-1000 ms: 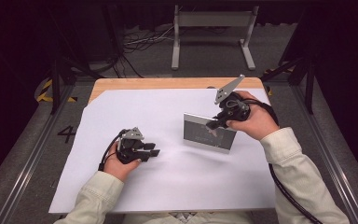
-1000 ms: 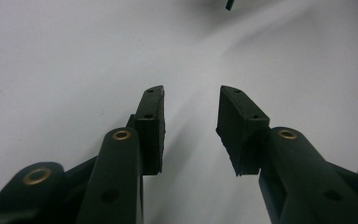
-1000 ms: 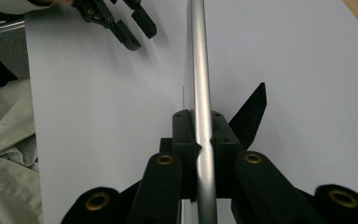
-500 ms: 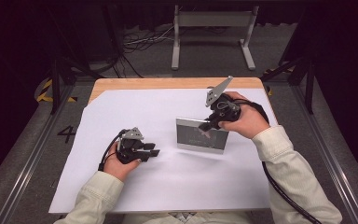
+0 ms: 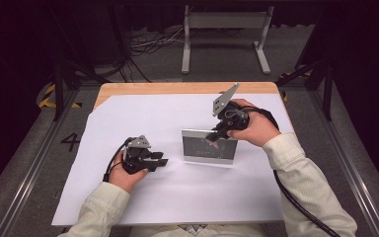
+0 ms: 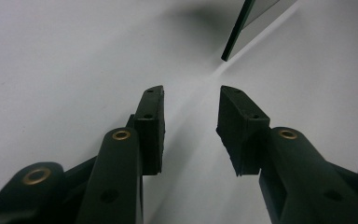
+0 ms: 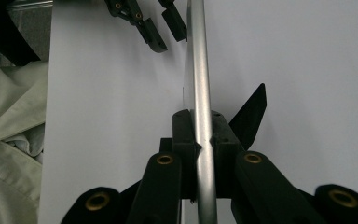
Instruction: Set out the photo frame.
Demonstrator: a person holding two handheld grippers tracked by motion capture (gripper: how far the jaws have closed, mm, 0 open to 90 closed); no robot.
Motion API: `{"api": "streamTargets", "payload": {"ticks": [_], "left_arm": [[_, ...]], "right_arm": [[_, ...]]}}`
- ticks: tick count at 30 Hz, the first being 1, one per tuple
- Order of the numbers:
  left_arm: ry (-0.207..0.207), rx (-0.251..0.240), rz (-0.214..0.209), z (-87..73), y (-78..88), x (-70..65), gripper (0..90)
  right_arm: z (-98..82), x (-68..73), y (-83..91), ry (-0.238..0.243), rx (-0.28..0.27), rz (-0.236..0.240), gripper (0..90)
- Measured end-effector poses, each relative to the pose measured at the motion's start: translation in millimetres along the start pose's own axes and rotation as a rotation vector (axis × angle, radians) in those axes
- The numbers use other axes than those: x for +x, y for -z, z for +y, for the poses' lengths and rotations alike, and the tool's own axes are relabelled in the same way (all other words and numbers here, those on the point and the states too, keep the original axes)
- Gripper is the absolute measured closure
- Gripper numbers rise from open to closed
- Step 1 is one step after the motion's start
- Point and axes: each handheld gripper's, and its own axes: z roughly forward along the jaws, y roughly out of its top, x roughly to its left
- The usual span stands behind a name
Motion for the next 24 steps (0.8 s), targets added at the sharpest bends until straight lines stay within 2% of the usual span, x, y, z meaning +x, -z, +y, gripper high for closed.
{"api": "streamTargets", "payload": {"ticks": [1, 2, 6, 11, 15, 24], "left_arm": [[-0.006, 0.001, 0.001, -0.5, 0.7, 0.6, 62.1], [0.007, 0.000, 0.004, -1.7, 2.3, 0.7, 62.1], [0.017, -0.002, 0.009, -3.3, 3.8, 2.0, 62.1], [0.011, -0.001, 0.019, -4.0, 5.1, 2.5, 62.0], [0.024, -0.007, 0.018, -4.3, 5.8, 2.7, 62.1], [0.022, -0.003, 0.019, -4.2, 5.3, 2.9, 62.1]], "right_arm": [[0.2, 0.0, -1.4, 0.000, -0.001, 0.014, 83.9], [0.9, -0.8, -3.8, 0.009, -0.002, 0.019, 83.8], [2.7, -1.0, -7.2, 0.019, -0.002, 0.036, 83.8], [5.0, -0.3, -13.8, 0.042, 0.003, 0.047, 83.8], [5.9, 0.5, -17.5, 0.052, 0.008, 0.061, 83.8], [6.0, -0.4, -18.9, 0.088, 0.014, 0.069, 83.8]]}}
